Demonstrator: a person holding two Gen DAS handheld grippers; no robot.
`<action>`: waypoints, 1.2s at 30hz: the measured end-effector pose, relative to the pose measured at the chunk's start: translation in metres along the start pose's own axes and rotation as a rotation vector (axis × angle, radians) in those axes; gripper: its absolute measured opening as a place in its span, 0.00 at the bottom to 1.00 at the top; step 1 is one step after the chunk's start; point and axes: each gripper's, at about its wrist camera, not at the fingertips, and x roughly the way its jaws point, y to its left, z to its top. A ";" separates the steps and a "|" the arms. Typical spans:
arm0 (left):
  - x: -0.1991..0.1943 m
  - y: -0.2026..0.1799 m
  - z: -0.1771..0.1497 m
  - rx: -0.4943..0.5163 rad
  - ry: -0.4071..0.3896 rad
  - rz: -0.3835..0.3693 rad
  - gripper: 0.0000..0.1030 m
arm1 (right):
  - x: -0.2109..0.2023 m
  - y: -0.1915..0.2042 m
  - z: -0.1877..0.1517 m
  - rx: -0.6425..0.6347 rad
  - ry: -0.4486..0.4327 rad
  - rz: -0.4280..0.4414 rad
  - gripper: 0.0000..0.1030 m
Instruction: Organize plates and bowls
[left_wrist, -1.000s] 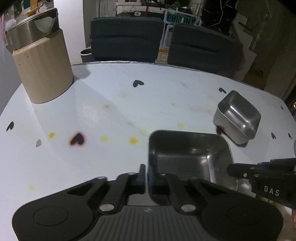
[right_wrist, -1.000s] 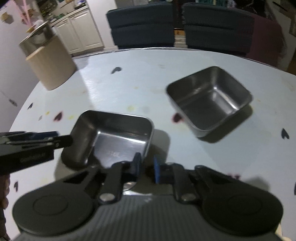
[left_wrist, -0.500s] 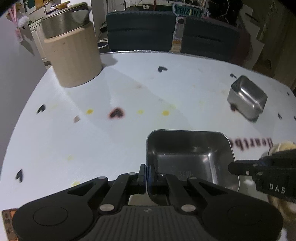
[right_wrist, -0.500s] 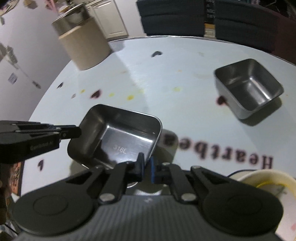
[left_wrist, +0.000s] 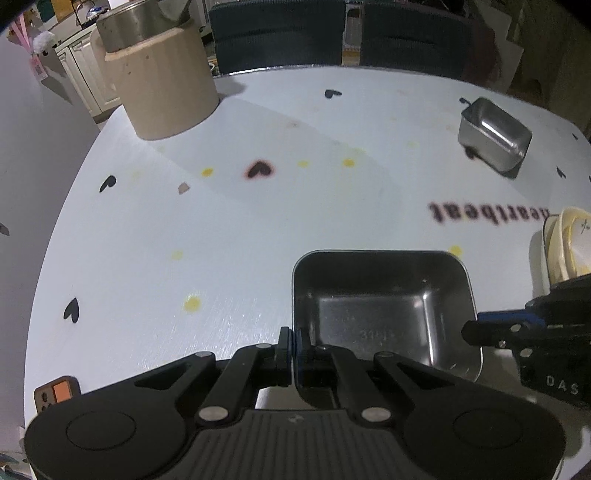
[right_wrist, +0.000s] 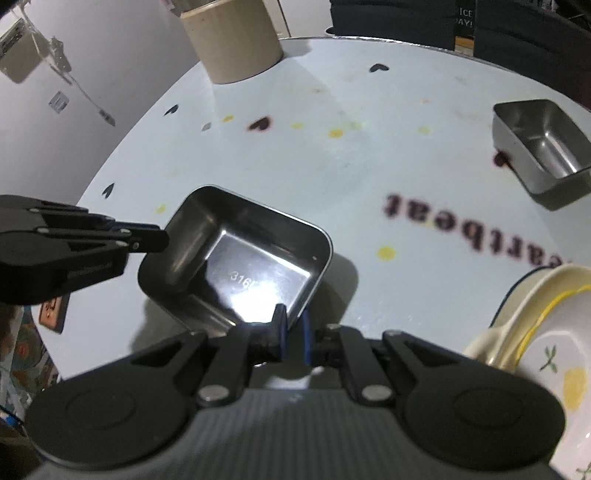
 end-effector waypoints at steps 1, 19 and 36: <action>0.000 -0.001 -0.001 0.003 0.002 0.004 0.03 | 0.000 0.001 -0.002 -0.005 -0.003 -0.001 0.11; -0.014 0.000 0.005 -0.020 -0.067 0.060 0.86 | -0.033 -0.035 0.012 0.034 -0.128 -0.039 0.78; -0.040 -0.059 0.055 -0.112 -0.291 0.000 1.00 | -0.101 -0.151 0.026 0.180 -0.443 -0.198 0.98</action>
